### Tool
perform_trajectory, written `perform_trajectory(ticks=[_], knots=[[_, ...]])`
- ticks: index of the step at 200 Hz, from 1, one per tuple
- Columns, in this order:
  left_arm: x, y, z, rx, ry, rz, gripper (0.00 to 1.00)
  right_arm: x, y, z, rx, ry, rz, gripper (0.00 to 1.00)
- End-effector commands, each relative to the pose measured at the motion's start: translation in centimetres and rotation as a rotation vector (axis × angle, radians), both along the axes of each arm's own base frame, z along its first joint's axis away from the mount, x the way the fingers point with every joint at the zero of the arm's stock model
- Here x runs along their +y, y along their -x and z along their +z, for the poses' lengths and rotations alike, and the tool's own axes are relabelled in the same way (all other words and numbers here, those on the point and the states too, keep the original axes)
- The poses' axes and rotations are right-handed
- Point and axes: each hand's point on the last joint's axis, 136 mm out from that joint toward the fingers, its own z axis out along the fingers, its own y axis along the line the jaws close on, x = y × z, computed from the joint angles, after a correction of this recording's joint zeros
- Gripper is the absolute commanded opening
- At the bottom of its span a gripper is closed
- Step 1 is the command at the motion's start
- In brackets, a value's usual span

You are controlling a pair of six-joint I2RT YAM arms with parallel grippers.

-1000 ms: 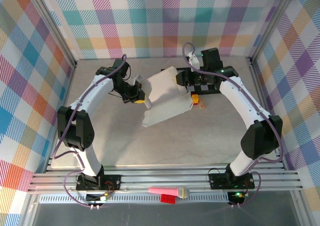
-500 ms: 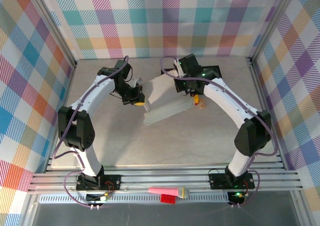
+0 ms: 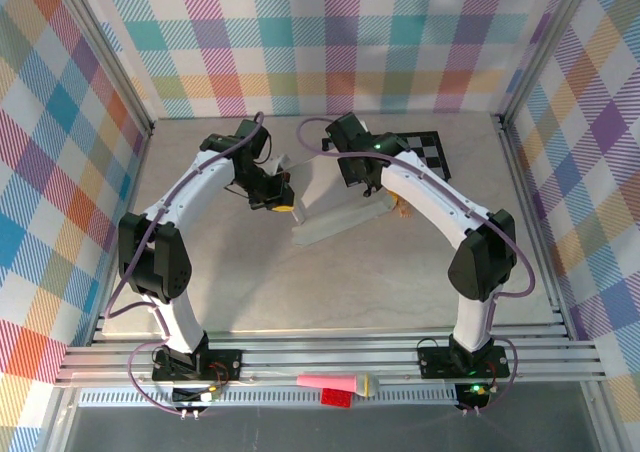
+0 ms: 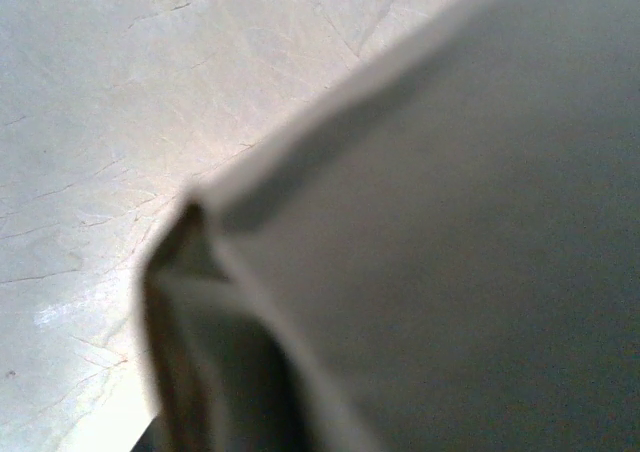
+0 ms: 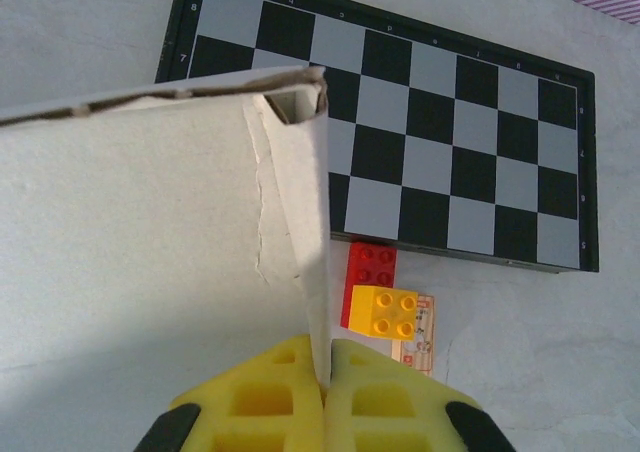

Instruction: Fold the paper box

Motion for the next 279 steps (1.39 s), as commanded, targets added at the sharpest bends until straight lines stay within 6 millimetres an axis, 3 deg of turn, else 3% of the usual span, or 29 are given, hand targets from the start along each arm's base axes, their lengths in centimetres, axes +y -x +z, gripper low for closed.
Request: perform_trajectory(ticks=[1,52,86,114,131,164,214,248,279], knots=[[-1.5,-0.4,3.1,-0.090,0.070,-0.036,0.00,0.6,0.5,-1.3,0.057,0.011,0.006,0.08],[-1.6,-0.3,3.1,-0.086,0.070,-0.043,0.00,0.8,0.2,-1.7,0.068,0.022,0.016,0.17],[-1.6,-0.3,3.0,-0.085,0.068,-0.043,0.00,-0.1,-0.5,-1.4,0.046,0.080,-0.037,0.00],[-1.6,-0.5,3.0,-0.086,0.067,-0.038,0.00,-2.4,-0.9,-0.8,0.003,0.184,-0.190,0.00],[-1.8,-0.6,3.0,-0.085,0.073,-0.031,0.00,-2.7,-0.5,-0.1,-0.038,0.222,-0.257,0.00],[-2.2,-0.9,2.9,-0.087,0.094,-0.010,0.00,-1.7,0.3,0.8,-0.109,0.299,-0.291,0.00],[-2.4,-1.0,2.8,-0.085,0.102,-0.003,0.00,-0.6,0.6,0.4,-0.096,0.318,-0.272,0.00],[-2.1,-1.1,2.4,-0.082,0.086,0.011,0.00,0.5,1.2,0.0,-0.038,0.233,-0.241,0.00],[-1.4,-1.5,0.8,-0.089,0.039,0.061,0.00,0.3,3.4,-1.6,0.010,0.099,-0.280,0.00]])
